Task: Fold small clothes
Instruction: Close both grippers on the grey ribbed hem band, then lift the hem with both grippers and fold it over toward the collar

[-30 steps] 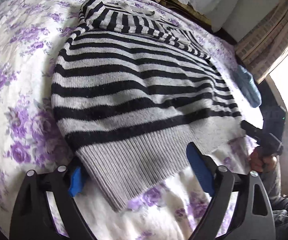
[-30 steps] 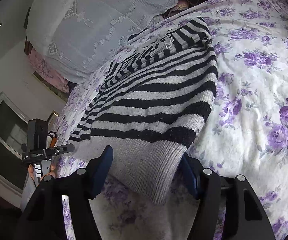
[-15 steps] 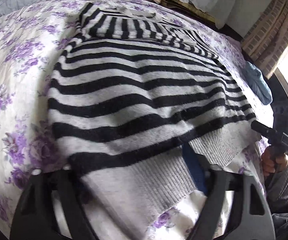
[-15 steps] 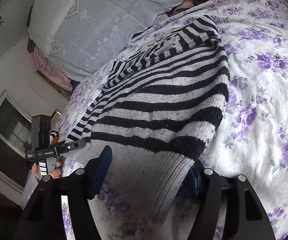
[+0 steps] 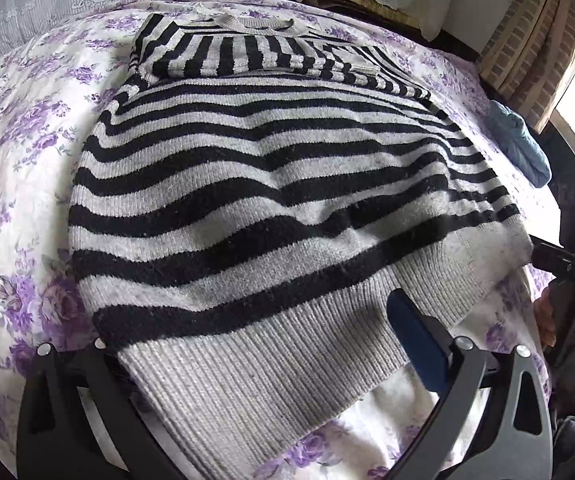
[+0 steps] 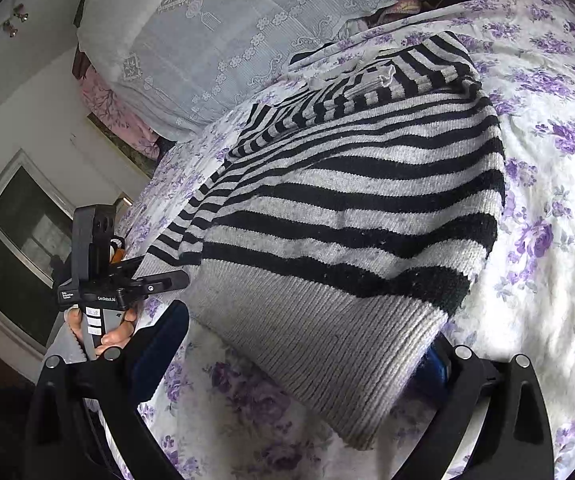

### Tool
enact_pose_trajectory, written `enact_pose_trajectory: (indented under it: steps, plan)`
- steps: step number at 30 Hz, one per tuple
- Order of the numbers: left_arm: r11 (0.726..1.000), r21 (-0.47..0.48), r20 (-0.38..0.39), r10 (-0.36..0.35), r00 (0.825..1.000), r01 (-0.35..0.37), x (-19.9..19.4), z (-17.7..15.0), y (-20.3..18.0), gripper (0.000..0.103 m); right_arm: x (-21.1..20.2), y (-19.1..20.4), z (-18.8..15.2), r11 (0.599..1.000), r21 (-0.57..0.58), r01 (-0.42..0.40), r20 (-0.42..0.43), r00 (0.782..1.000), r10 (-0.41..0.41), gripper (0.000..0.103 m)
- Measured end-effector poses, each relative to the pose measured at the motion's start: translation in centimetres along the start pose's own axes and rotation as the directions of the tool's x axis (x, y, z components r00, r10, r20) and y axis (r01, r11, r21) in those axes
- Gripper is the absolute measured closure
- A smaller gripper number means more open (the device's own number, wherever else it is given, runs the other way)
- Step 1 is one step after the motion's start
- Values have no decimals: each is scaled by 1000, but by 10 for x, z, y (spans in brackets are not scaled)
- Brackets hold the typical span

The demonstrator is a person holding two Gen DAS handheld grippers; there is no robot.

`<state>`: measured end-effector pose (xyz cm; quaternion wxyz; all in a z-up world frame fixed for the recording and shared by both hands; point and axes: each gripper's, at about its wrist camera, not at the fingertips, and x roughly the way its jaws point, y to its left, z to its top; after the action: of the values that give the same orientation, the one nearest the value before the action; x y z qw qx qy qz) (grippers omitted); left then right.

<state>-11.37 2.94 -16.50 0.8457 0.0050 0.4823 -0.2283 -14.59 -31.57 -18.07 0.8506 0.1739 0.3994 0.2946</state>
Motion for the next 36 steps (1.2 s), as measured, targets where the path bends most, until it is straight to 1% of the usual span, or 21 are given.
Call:
enact_pose_trajectory:
  steps: [3, 6, 9, 11, 15, 16, 18, 19, 20, 21, 22, 23, 24, 25, 27, 29, 30, 31, 32, 35, 36]
  plan:
    - [1000, 7, 1, 5, 1000, -5, -1, -2, -2, 4, 0, 5, -3, 1000, -23, 21, -9, 1000, -21, 3]
    - [1000, -1, 4, -4, 1000, 4, -1, -1, -1, 4, -6, 2, -4, 999, 3, -38, 18, 999, 38, 3]
    - [1000, -18, 14, -20, 1000, 20, -2, -1, 1, 4, -21, -15, -5, 976, 162, -144, 147, 982, 121, 4]
    - [999, -35, 38, -40, 998, 42, -3, -2, 4, 4, -23, -23, -4, 953, 235, -189, 179, 973, 148, 4]
    - [993, -69, 39, -91, 995, 93, -4, 0, 11, 4, -18, -19, -3, 963, 226, -149, 170, 979, 112, 4]
    - [992, -77, 40, -98, 994, 101, -5, 0, 12, 4, -15, -15, -2, 971, 206, -124, 143, 985, 96, 3]
    - [990, -90, 40, -108, 993, 112, -5, 1, 13, 4, -10, -10, 0, 976, 170, -132, 93, 989, 117, 8]
    - [990, -92, 41, -108, 993, 111, -5, 1, 12, 4, -14, -15, -2, 966, 209, -149, 124, 984, 125, 19]
    - [990, -92, 43, -105, 994, 109, -5, 1, 12, 4, -16, -22, -3, 954, 251, -164, 135, 982, 133, 39]
    - [990, -94, 43, -105, 994, 109, -6, 0, 11, 4, -16, -30, -4, 940, 297, -168, 138, 982, 132, 51]
    - [989, -95, 44, -106, 993, 110, -6, 0, 10, 4, -14, -41, -5, 922, 354, -158, 131, 984, 119, 78]
    - [989, -96, 46, -107, 993, 111, -6, 0, 10, 5, -13, -48, -7, 906, 392, -162, 122, 985, 123, 92]
    - [989, -99, 47, -106, 993, 110, -6, 0, 10, 6, -10, -57, -9, 879, 439, -185, 118, 982, 148, 92]
    - [989, -102, 49, -104, 993, 108, -7, 0, 11, 9, -9, -61, -11, 867, 456, -201, 120, 979, 164, 92]
    - [989, -114, 54, -92, 994, 97, -9, -1, 13, 21, -9, -57, -10, 882, 434, -182, 109, 983, 149, 92]
    - [988, -128, 59, -77, 995, 84, -11, -1, 17, 43, -10, -51, -9, 900, 405, -161, 99, 986, 132, 93]
    - [987, -136, 64, -82, 995, 90, -12, -1, 19, 49, -10, -50, -9, 903, 400, -155, 99, 987, 126, 93]
    - [985, -142, 68, -90, 994, 99, -13, -1, 21, 66, -10, -50, -10, 903, 402, -155, 99, 987, 126, 94]
    - [984, -145, 73, -95, 993, 105, -15, -1, 22, 76, -11, -50, -11, 901, 404, -159, 102, 987, 128, 94]
    - [982, -155, 92, -91, 992, 105, -20, -1, 25, 89, -17, -48, -9, 911, 383, -154, 122, 986, 115, 94]
    - [980, -163, 101, -101, 990, 116, -22, 0, 29, 90, -19, -45, -7, 917, 371, -149, 129, 986, 108, 94]
